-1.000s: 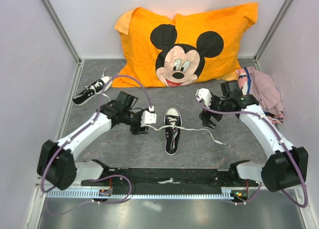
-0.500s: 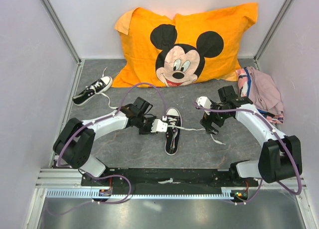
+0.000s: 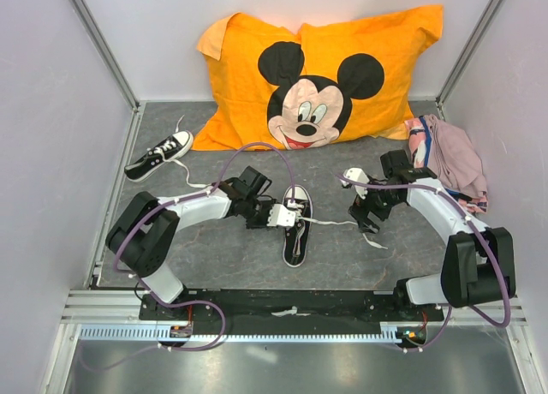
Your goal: Tie the shoes
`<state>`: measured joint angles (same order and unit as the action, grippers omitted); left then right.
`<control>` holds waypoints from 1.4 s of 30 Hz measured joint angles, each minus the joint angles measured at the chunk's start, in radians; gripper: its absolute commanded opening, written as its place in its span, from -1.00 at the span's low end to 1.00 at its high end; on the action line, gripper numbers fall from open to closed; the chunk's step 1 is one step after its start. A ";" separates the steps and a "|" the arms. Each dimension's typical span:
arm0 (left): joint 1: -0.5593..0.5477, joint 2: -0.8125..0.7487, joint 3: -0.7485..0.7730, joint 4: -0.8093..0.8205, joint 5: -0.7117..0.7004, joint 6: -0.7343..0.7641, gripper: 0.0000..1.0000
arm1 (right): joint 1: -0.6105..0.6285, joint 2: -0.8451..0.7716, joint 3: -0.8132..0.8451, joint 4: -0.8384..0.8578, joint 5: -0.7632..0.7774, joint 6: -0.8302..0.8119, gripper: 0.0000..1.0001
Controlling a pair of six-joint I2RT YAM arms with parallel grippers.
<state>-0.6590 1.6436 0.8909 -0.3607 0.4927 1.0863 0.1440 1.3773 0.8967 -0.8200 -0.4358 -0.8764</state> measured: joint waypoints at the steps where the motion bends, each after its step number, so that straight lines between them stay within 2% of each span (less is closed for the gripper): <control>1: -0.001 0.004 0.000 0.000 -0.005 0.000 -0.28 | -0.003 0.001 0.000 0.000 0.000 -0.001 0.96; 4: -0.005 0.014 0.002 0.005 -0.021 -0.001 -0.56 | -0.007 0.007 0.000 0.000 0.000 -0.003 0.95; 5: -0.006 0.014 0.003 0.006 -0.025 -0.002 -0.74 | -0.008 0.010 0.000 0.001 0.000 -0.003 0.94; 8: -0.006 0.016 0.004 0.004 -0.031 -0.005 -0.97 | -0.011 0.012 0.000 0.003 0.000 -0.003 0.89; 11: -0.006 0.010 0.005 -0.006 -0.025 -0.010 -0.97 | -0.012 0.012 -0.002 0.008 0.000 -0.003 0.80; 20: -0.013 -0.148 0.105 -0.071 0.099 -0.145 -0.97 | -0.011 0.040 -0.006 0.024 0.000 0.028 0.21; 24: -0.040 -0.175 0.138 -0.067 0.158 -0.212 -0.97 | -0.011 0.079 -0.006 0.031 0.000 0.061 0.03; 33: -0.067 -0.164 0.134 -0.025 0.197 -0.331 -0.97 | -0.012 0.092 -0.009 0.034 0.012 0.084 -0.03; 42: -0.067 -0.163 0.113 0.005 0.216 -0.378 -0.97 | -0.011 0.114 -0.043 0.038 0.037 0.082 0.08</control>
<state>-0.7261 1.4803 1.0039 -0.3553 0.7090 0.7086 0.1326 1.4918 0.8532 -0.7818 -0.3985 -0.7944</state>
